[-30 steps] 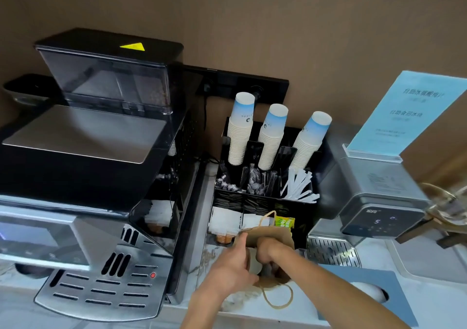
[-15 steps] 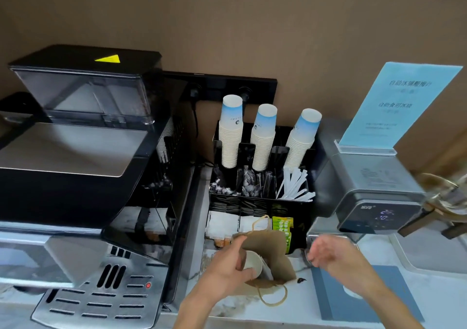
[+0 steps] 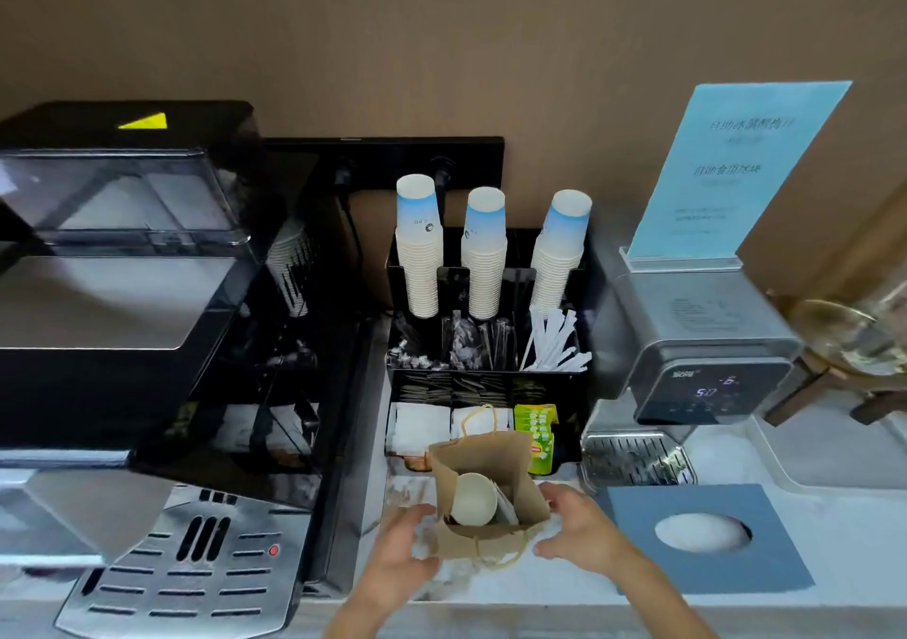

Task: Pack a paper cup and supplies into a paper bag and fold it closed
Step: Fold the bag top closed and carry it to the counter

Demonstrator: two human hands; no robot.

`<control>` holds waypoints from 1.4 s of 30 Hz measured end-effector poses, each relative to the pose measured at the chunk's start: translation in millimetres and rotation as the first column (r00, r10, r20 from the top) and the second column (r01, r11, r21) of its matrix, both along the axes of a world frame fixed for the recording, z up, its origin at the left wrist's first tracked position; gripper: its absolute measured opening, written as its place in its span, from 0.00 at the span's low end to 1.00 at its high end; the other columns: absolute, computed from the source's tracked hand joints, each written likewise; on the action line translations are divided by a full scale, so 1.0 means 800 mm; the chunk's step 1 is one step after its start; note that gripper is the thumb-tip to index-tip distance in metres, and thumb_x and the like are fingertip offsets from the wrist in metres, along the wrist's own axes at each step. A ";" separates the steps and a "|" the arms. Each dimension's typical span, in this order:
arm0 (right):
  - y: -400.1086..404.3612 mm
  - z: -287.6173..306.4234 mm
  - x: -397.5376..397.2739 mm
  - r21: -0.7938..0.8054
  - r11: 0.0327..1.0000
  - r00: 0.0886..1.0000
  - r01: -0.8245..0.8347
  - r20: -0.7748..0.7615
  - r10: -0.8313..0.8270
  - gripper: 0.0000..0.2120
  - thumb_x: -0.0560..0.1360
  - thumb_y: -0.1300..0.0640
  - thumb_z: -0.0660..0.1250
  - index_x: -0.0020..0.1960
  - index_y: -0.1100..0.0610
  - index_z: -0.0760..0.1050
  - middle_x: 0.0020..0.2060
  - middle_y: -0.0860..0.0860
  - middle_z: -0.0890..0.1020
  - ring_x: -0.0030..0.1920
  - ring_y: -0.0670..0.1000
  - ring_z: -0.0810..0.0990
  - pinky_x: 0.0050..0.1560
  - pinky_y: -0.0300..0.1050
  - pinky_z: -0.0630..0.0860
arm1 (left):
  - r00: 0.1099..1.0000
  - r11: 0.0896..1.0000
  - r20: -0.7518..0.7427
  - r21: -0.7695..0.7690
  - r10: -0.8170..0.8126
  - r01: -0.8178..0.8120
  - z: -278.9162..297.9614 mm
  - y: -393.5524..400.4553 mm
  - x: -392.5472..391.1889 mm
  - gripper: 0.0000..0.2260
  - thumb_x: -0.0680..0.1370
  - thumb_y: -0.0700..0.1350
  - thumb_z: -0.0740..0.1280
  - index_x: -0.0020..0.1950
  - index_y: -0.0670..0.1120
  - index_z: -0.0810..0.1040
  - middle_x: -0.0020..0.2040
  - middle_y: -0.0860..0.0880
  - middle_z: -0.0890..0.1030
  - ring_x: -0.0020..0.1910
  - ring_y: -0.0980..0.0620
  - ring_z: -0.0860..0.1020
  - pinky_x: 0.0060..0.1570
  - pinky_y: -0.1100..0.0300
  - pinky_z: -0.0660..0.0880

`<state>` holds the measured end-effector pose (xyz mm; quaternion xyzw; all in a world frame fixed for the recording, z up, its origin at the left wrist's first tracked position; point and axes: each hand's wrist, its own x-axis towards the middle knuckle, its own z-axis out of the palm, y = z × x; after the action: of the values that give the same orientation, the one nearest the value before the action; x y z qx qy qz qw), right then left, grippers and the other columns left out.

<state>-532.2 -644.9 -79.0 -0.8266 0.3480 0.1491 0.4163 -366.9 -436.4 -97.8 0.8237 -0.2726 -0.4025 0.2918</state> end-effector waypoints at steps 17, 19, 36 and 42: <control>0.017 0.018 0.014 0.065 0.998 0.973 0.005 0.230 -0.020 0.19 0.65 0.61 0.75 0.46 0.39 0.78 0.52 0.34 0.78 0.59 0.38 0.74 0.53 0.24 0.69 | 0.977 0.918 -0.117 -0.337 0.177 -0.206 -0.019 -0.023 -0.012 0.21 0.73 0.29 0.65 0.60 0.49 0.81 0.63 0.46 0.72 0.60 0.42 0.74 0.39 0.51 0.81; 0.017 0.016 0.016 0.047 0.999 0.974 0.013 0.226 -0.024 0.17 0.66 0.58 0.75 0.42 0.36 0.77 0.50 0.32 0.78 0.57 0.34 0.73 0.53 0.24 0.67 | 0.987 0.929 -0.042 -0.332 0.158 -0.163 -0.013 -0.033 -0.011 0.19 0.72 0.31 0.69 0.58 0.50 0.83 0.64 0.50 0.76 0.61 0.51 0.75 0.52 0.53 0.82; 0.028 0.077 0.009 0.492 0.844 0.846 0.214 0.339 -0.412 0.08 0.74 0.64 0.72 0.53 0.59 0.83 0.48 0.53 0.88 0.51 0.54 0.86 0.55 0.50 0.82 | 0.835 0.810 -0.500 -0.377 0.230 -0.449 0.072 -0.023 -0.013 0.13 0.71 0.41 0.75 0.53 0.37 0.83 0.51 0.40 0.87 0.52 0.43 0.85 0.49 0.56 0.82; 0.036 0.128 0.012 0.625 0.749 0.719 0.218 0.416 -0.557 0.15 0.74 0.66 0.71 0.57 0.61 0.70 0.47 0.61 0.87 0.47 0.61 0.86 0.50 0.54 0.82 | 0.798 0.711 -0.555 -0.460 0.237 -0.531 0.138 -0.022 -0.015 0.17 0.76 0.36 0.70 0.63 0.46 0.72 0.50 0.37 0.86 0.51 0.39 0.84 0.55 0.49 0.80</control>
<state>-522.7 -616.0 23.1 -0.5843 0.3207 -0.1140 0.7367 -379.1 -453.6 12.5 0.6094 -0.1249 -0.4055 0.6698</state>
